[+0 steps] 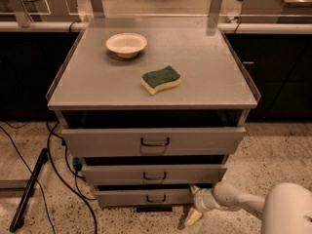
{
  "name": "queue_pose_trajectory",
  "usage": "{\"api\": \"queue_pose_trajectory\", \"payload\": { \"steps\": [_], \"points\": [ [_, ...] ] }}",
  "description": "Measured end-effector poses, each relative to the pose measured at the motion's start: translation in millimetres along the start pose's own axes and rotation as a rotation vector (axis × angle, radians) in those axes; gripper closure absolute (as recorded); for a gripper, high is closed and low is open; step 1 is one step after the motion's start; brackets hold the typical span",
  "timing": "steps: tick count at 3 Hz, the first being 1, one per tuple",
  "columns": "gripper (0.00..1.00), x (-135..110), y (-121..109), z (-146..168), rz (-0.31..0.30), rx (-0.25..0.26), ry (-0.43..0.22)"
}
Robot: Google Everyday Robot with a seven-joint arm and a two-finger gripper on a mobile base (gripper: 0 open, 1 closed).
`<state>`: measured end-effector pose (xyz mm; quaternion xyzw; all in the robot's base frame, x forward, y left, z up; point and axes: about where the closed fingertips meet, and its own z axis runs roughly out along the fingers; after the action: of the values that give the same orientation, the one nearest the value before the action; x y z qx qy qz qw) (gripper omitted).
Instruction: Open bottom drawer
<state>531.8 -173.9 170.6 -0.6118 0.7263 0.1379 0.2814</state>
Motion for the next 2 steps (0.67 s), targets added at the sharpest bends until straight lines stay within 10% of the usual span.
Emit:
{"api": "queue_pose_trajectory", "payload": {
  "steps": [2],
  "points": [
    [0.0,-10.2,4.6,14.6,-0.01,-0.092,-0.024]
  ]
}}
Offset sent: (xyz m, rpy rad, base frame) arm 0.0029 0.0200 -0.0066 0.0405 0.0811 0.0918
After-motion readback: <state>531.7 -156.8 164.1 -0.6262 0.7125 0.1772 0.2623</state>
